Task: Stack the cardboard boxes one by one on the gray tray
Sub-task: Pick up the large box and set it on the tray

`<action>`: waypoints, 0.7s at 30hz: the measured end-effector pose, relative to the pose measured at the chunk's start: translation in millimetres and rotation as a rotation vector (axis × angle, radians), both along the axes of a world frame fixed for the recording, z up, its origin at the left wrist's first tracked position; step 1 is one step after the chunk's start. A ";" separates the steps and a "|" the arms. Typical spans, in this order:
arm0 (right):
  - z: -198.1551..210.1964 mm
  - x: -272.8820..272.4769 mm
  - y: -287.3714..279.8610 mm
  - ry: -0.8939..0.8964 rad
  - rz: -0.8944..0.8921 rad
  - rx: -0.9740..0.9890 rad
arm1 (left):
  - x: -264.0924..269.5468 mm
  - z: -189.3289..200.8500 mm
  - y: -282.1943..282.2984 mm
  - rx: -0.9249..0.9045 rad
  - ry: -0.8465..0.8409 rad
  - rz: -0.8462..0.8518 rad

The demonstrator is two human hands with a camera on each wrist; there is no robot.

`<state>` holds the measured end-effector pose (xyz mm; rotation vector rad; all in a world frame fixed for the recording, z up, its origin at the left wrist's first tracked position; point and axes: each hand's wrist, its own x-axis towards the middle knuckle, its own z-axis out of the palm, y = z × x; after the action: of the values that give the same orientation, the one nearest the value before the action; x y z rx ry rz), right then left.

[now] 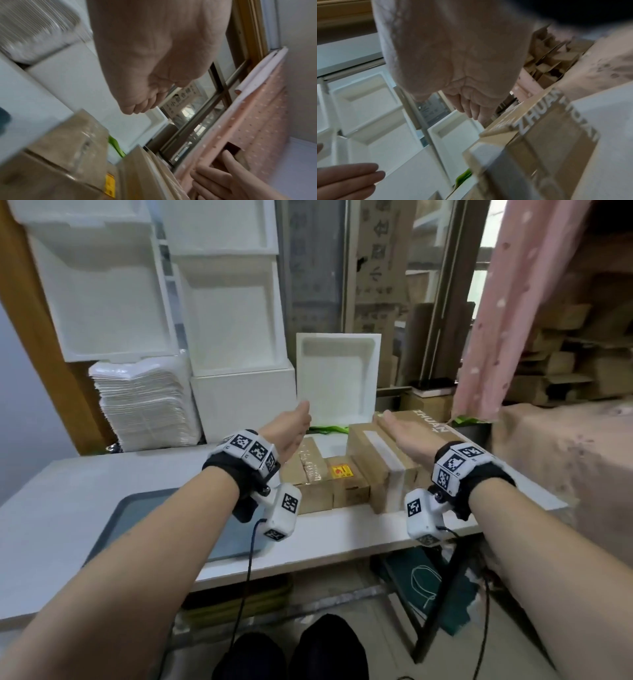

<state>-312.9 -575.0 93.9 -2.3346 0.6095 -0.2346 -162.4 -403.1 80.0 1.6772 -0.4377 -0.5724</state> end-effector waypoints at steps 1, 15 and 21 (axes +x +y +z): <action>-0.2 -7.9 -12.7 0.008 -0.029 -0.017 | -6.9 1.2 -19.7 -0.004 0.019 -0.015; -16.4 -52.1 -123.7 -0.012 -0.207 0.046 | -70.0 -15.6 -158.2 -0.007 0.168 -0.168; -27.7 -40.0 -136.5 0.028 -0.222 0.071 | -51.7 -20.0 -174.2 -0.118 0.283 -0.131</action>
<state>-353.0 -711.5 66.2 -2.2046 0.8784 -0.2767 -214.0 -577.3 60.0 1.4358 -0.3694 -0.8512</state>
